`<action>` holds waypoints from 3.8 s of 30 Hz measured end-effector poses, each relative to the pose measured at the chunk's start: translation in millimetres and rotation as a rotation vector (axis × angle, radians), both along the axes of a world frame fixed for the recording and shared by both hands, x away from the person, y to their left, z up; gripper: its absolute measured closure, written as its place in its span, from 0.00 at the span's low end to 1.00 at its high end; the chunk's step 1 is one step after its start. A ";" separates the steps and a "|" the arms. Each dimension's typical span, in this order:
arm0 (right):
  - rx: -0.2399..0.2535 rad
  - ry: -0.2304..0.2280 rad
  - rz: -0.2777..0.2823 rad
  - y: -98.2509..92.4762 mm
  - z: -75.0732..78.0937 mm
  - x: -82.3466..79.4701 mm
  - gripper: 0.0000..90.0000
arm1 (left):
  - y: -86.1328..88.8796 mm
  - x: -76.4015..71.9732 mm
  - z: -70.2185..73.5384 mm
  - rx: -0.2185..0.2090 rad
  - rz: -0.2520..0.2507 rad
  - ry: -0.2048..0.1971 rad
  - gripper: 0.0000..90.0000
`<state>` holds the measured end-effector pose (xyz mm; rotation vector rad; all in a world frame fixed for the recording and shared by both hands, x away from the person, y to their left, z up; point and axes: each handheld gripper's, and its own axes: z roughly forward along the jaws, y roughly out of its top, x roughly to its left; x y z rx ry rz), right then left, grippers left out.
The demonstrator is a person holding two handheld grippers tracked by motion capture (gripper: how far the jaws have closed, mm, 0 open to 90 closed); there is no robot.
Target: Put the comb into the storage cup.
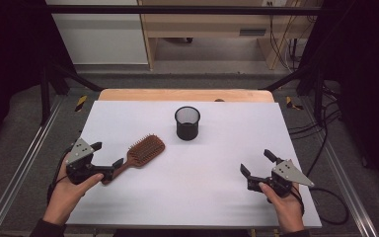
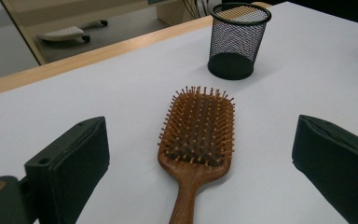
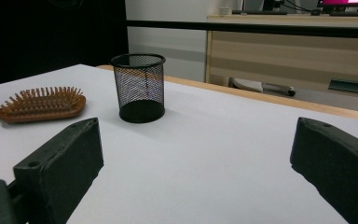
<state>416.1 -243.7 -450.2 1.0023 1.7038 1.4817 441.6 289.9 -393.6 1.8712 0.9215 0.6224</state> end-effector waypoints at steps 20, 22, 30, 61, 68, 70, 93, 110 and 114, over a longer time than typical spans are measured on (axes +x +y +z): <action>0.007 0.001 -0.004 -1.1 0.3 0.3 0.03 | -19.0 46.8 4.1 0.181 -0.093 0.205 0.06; 0.010 0.001 -0.003 -1.4 0.4 0.0 0.03 | -21.1 51.3 1.0 0.205 -0.096 0.218 0.06; 0.011 0.002 -0.005 -1.7 0.3 0.2 0.03 | -27.4 63.6 -10.5 0.258 -0.115 0.272 0.06; 0.013 0.006 -0.006 -2.5 0.2 0.6 0.03 | -30.8 79.6 -27.9 0.343 -0.132 0.341 0.08; 0.016 0.007 -0.005 -2.8 0.7 0.0 0.03 | -28.5 82.1 -29.3 0.370 -0.141 0.369 0.08; 0.015 0.007 -0.005 -3.0 0.7 0.1 0.03 | -28.6 82.2 -30.8 0.376 -0.147 0.384 0.09; 0.022 0.007 -0.002 -3.0 1.0 0.0 0.03 | -39.7 84.1 -38.4 0.484 -0.218 0.517 0.57; 0.017 0.011 -0.001 -3.1 0.3 0.6 0.03 | -46.4 88.7 -42.8 0.545 -0.205 0.573 0.68; 0.015 0.012 -0.001 -3.0 0.0 0.8 0.03 | -45.7 89.2 -43.3 0.554 -0.210 0.577 0.70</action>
